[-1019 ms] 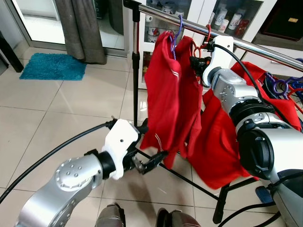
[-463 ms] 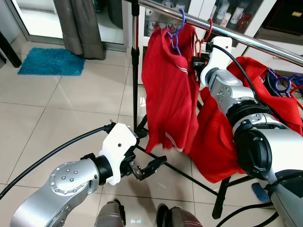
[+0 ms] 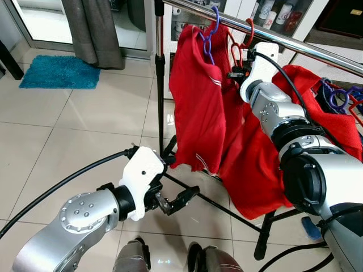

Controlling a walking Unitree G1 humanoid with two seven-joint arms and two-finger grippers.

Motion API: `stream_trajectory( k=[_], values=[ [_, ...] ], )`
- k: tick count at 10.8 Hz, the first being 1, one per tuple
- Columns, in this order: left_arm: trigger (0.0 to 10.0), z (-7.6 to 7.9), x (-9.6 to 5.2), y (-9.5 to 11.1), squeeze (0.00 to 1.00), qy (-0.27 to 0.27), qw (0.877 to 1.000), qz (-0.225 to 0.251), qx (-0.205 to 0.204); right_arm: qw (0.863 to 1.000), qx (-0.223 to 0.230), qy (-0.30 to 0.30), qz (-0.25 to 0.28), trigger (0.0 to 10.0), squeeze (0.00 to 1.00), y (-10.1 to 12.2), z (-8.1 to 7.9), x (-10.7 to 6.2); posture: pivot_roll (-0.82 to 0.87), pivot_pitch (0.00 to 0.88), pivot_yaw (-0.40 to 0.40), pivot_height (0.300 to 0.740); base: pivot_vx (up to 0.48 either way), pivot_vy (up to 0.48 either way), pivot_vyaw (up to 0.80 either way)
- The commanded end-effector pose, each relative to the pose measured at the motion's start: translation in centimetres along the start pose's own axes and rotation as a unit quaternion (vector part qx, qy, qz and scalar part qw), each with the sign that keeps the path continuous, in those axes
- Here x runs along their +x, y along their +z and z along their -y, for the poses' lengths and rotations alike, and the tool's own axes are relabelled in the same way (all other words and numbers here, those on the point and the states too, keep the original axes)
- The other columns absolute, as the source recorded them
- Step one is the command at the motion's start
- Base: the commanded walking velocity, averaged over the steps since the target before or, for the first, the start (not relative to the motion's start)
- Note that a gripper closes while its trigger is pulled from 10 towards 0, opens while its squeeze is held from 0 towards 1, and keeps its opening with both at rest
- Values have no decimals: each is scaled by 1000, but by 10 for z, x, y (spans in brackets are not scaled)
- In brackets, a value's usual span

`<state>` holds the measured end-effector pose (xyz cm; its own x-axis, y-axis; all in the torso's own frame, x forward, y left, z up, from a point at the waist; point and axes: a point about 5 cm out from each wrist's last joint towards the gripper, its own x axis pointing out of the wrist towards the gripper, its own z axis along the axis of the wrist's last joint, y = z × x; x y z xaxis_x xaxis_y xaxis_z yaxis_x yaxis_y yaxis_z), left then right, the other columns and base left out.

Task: Hang hanger

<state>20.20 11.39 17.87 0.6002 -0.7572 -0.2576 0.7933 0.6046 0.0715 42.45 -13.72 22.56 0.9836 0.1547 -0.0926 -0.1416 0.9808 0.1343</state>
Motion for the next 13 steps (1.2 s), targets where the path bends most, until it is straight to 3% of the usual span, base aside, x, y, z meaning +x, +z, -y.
stream_trajectory(
  k=[1,3,8,11,12,13],
  values=[
    [10000,1,0,3,0,-3,1000,6,2,1000,2,4,13,0,0,9,1,0,163,226,-100,740,0,0,0],
    [10000,0,1,3,0,-1,1000,10,2,1000,-6,22,16,0,0,9,2,-1,159,212,-101,740,0,0,0],
    [10000,-1,12,0,0,-12,1000,22,1,997,-39,57,43,0,0,16,27,-8,126,115,-51,740,0,0,0],
    [10000,-17,18,-8,0,59,998,16,3,992,-75,69,78,0,0,18,45,-20,117,68,-36,740,0,0,0],
    [10000,-22,19,-15,0,96,995,-5,-34,990,-89,64,83,0,0,9,54,-29,110,54,-22,740,0,0,0],
    [10000,-21,21,-19,0,107,993,-5,-41,990,-99,58,82,0,0,-1,59,-40,103,47,-11,740,0,0,0]
  ],
)
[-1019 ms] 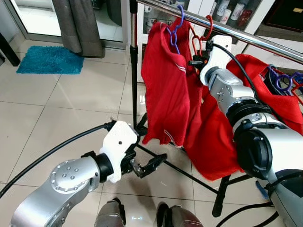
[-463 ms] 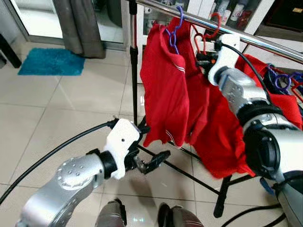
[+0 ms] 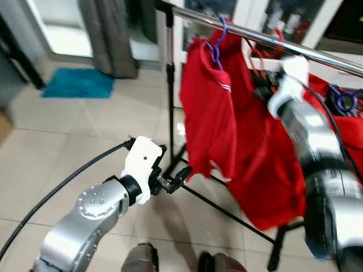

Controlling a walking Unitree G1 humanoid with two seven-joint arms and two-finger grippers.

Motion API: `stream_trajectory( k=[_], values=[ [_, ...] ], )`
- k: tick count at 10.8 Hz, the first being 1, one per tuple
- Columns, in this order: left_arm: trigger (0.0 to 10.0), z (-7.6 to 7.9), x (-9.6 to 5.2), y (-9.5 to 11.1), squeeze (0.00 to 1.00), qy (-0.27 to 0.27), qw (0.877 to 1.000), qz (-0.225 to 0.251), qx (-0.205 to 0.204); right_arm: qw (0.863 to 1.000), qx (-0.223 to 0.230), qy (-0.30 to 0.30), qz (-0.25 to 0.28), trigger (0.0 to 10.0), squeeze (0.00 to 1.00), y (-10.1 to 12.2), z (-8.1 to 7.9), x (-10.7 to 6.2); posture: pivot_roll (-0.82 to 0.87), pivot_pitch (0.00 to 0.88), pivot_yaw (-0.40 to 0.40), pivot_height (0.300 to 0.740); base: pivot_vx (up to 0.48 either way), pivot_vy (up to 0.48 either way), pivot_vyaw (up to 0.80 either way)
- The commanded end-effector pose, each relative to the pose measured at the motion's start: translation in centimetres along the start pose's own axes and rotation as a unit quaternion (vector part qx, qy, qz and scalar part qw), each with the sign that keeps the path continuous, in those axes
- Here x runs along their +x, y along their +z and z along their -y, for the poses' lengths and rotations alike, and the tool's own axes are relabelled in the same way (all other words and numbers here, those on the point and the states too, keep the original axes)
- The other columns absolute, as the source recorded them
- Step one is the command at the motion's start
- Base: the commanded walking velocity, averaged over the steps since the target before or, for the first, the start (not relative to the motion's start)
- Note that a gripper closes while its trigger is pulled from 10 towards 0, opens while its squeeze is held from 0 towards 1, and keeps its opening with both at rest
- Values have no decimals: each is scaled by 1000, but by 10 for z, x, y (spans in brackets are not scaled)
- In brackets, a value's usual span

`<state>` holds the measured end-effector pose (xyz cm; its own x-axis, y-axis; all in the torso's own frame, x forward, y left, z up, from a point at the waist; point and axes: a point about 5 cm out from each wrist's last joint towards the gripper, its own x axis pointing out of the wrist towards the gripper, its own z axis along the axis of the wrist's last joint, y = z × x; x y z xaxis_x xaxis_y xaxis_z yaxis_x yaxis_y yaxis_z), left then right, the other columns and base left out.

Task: Hang hanger

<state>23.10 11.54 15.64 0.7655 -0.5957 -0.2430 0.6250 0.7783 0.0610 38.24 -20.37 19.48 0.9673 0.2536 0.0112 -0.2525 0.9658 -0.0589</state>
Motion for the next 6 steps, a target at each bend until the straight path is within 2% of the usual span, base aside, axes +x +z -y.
stream_trajectory(
  k=[1,2,3,4,5,6],
  values=[
    [10000,-2,3,-2,0,23,1000,10,5,1000,-21,-1,18,0,0,11,0,-9,89,39,0,740,0,0,0],
    [10000,-5,7,-2,0,50,998,28,2,999,-32,-2,11,0,0,1,-5,-28,81,33,7,740,0,0,0],
    [10000,-6,8,-4,0,64,997,31,5,999,-42,-8,8,0,0,-6,-9,-44,76,24,5,740,0,0,0],
    [10000,-5,8,-9,0,69,997,22,10,999,-43,-17,6,0,0,-13,-16,-67,66,16,0,740,0,0,0],
    [10000,-9,4,-17,0,102,995,16,1,998,-60,-24,-10,0,0,-24,-26,-90,56,9,-7,740,0,0,0],
    [10000,-13,-1,-26,0,138,990,9,-11,998,-47,-38,-24,0,0,-33,-32,-108,47,6,-12,740,0,0,0]
  ],
)
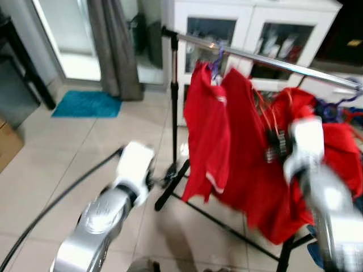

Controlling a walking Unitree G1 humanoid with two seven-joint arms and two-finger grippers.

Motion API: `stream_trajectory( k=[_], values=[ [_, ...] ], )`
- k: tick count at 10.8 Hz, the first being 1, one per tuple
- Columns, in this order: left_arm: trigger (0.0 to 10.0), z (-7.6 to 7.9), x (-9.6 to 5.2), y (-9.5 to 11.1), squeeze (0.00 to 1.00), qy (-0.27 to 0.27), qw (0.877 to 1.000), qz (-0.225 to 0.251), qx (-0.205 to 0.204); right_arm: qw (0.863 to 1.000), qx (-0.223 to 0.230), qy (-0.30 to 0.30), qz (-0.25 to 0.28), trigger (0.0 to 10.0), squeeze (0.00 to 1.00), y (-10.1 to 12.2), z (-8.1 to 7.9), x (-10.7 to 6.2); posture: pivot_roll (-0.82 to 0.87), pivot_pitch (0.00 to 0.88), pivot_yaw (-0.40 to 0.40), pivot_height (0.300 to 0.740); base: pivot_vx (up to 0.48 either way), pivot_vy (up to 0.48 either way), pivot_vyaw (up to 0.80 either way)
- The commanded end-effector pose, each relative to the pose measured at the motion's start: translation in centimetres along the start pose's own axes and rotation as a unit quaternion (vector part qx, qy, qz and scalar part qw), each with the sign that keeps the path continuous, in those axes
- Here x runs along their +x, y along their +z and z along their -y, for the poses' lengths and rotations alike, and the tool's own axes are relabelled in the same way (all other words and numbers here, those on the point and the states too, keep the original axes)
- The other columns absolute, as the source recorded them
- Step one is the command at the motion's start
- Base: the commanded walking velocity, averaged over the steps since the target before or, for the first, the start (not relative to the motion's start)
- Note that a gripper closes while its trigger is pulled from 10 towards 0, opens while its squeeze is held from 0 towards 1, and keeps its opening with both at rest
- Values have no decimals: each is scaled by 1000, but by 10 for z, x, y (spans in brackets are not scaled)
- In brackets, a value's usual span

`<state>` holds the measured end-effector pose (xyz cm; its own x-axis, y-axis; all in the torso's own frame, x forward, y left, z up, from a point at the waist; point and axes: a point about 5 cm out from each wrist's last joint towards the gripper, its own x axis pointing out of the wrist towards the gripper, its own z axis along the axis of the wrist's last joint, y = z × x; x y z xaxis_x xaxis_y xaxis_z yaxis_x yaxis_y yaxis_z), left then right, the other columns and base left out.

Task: Hang hanger

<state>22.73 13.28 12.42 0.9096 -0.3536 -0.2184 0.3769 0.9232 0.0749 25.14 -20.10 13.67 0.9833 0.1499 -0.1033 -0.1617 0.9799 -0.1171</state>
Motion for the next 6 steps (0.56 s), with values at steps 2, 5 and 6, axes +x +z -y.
stream_trajectory(
  k=[2,5,6],
  values=[
    [10000,-2,-9,-5,0,30,999,18,-1,1000,1,-12,-21,0,0,-10,-19,-29,33,0,-22,740,0,0,0],
    [10000,0,-18,-10,0,50,998,25,-25,998,15,-12,-64,0,0,-26,-42,-52,17,8,-33,740,0,0,0],
    [10000,3,-14,-6,0,44,998,30,-21,998,17,-9,-68,10000,0,-25,-43,-48,23,24,-16,740,0,0,0]
  ],
)
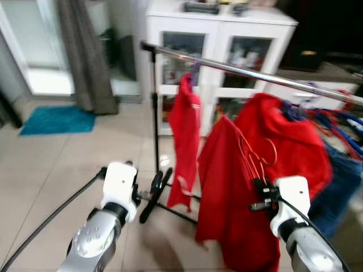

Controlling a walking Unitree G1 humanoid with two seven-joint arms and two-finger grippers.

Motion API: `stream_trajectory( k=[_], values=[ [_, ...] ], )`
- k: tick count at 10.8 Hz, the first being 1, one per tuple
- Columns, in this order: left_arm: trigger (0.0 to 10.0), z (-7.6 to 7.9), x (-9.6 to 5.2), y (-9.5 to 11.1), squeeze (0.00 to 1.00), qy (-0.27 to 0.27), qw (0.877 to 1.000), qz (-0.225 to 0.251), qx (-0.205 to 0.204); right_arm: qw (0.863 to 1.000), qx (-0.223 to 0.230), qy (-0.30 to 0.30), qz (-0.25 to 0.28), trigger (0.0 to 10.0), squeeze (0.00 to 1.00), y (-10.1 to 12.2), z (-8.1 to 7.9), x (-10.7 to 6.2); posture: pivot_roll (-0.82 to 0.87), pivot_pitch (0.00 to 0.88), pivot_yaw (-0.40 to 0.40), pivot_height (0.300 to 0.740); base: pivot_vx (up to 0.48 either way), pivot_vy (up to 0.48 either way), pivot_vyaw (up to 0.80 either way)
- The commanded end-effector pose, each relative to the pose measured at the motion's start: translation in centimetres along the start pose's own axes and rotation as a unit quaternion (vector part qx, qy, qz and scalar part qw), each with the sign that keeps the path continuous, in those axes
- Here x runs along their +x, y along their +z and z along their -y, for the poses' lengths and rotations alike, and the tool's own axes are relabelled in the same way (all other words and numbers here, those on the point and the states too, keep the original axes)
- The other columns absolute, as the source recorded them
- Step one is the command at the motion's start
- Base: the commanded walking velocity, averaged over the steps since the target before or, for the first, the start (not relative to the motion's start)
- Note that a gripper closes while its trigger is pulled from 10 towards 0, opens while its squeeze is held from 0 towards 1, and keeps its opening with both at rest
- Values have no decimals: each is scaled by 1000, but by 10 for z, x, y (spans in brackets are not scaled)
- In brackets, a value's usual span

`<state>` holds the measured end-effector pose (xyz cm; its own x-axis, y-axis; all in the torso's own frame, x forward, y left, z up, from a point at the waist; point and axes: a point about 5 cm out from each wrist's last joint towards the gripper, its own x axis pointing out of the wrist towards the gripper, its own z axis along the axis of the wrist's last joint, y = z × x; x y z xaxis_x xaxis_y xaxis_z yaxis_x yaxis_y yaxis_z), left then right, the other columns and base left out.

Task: Hang hanger

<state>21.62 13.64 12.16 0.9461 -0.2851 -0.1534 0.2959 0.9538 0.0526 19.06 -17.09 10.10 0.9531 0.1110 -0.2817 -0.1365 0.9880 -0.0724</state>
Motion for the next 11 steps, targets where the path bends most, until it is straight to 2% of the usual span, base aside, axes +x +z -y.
stream_trajectory(
  k=[1,2,3,4,5,7,9,10,11],
  values=[
    [10000,8,1,3,0,-7,1000,4,-2,1000,3,-4,27,10000,0,13,4,3,15,22,8,740,0,0,0],
    [10000,10,6,4,0,-10,1000,7,-9,999,15,-9,26,10000,0,13,7,4,0,36,9,740,0,0,0],
    [10000,9,10,7,0,-11,1000,10,-14,999,-13,-23,27,10000,0,16,12,2,-27,36,17,740,-262,0,0],
    [10000,1,11,5,0,-4,1000,8,-7,1000,-7,1,29,10000,0,17,7,3,-9,22,1,740,0,0,0],
    [10000,-5,9,6,0,11,1000,11,-13,999,13,28,30,10000,0,18,3,6,8,0,-11,740,0,0,0],
    [10000,-13,1,3,0,42,999,12,-26,999,23,38,9,10000,0,8,0,17,53,0,-47,740,0,0,0],
    [10000,-13,-5,3,0,45,999,7,-18,997,30,68,1,10000,0,7,-9,24,78,0,-55,740,0,-433,0],
    [10000,-15,-6,3,0,42,999,5,-17,997,28,75,1,10000,0,7,-12,24,71,0,-34,740,0,-480,0],
    [10000,-16,-5,2,0,36,999,2,-16,996,25,81,1,10000,0,7,-14,23,61,0,-21,740,0,-480,800]
  ],
)
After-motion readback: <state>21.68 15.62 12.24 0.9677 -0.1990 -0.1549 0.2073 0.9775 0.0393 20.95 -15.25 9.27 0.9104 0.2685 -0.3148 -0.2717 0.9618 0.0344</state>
